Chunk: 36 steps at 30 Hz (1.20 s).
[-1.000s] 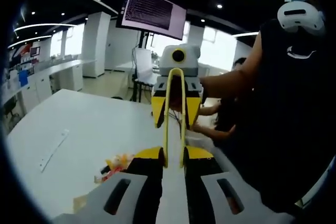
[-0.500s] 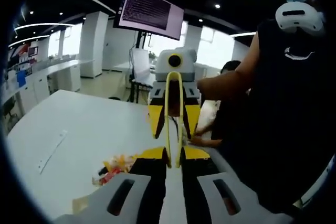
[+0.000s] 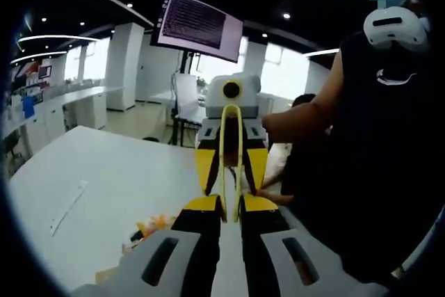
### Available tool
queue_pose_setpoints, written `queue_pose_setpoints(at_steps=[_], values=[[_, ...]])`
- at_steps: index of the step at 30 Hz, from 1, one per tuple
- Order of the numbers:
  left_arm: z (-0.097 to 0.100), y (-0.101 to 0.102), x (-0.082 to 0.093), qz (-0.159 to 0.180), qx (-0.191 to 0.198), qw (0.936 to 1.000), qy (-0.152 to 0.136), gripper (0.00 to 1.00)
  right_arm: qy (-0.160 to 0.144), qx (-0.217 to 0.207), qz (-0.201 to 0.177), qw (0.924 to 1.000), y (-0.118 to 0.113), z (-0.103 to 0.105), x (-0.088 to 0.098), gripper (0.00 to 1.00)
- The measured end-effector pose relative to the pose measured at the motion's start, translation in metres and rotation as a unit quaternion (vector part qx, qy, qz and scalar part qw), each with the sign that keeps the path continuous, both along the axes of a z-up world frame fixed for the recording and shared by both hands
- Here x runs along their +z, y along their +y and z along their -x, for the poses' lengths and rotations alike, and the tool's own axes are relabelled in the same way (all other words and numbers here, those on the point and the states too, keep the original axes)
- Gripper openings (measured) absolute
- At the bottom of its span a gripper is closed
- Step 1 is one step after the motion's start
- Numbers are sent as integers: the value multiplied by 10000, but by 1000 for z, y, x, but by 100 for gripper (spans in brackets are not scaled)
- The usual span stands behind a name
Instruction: Place the target food into the container with the food tongs after gripping and lifting it, then release it inside without dropping or visibly crushing the food.
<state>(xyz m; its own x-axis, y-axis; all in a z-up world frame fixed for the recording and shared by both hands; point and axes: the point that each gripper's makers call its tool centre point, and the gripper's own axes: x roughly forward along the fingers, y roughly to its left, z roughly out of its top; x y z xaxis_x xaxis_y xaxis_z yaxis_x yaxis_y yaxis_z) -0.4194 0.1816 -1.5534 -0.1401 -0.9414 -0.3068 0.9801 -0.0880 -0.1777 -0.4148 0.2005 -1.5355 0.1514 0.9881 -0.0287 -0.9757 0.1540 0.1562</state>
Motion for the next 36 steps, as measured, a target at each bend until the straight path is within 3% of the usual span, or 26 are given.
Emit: queue_pose_setpoints(at_steps=[3, 6, 10, 15, 17, 20, 29, 36], values=[[1, 0, -1, -12, -18, 10000, 11, 9, 26, 33, 18, 10000, 0, 1, 0, 21], [-2, -1, 5, 189, 88, 9998, -32, 13, 95, -105, -83, 9999, -3, -3, 5, 21], [-10, -1, 8, 307, 263, 9989, -249, 18, 51, -303, -146, 9994, -6, -9, 9, 22], [-14, 3, 3, 352, 453, 9982, -146, 36, 42, -462, -303, 9985, -13, -15, 13, 23], [-14, 2, 0, 314, 503, 9982, -42, 34, 7, -421, -355, 9985, -12, -12, 16, 23], [-10, 0, 3, 370, 382, 9986, -25, 21, -3, -324, -361, 9988, -7, -9, 15, 24], [-7, 3, 10, 451, 303, 9984, -121, 12, 65, -146, -176, 9997, -7, -2, 5, 22], [-6, 2, 4, 325, 296, 9990, -126, 12, 51, -171, -175, 9997, -6, -3, 4, 23]])
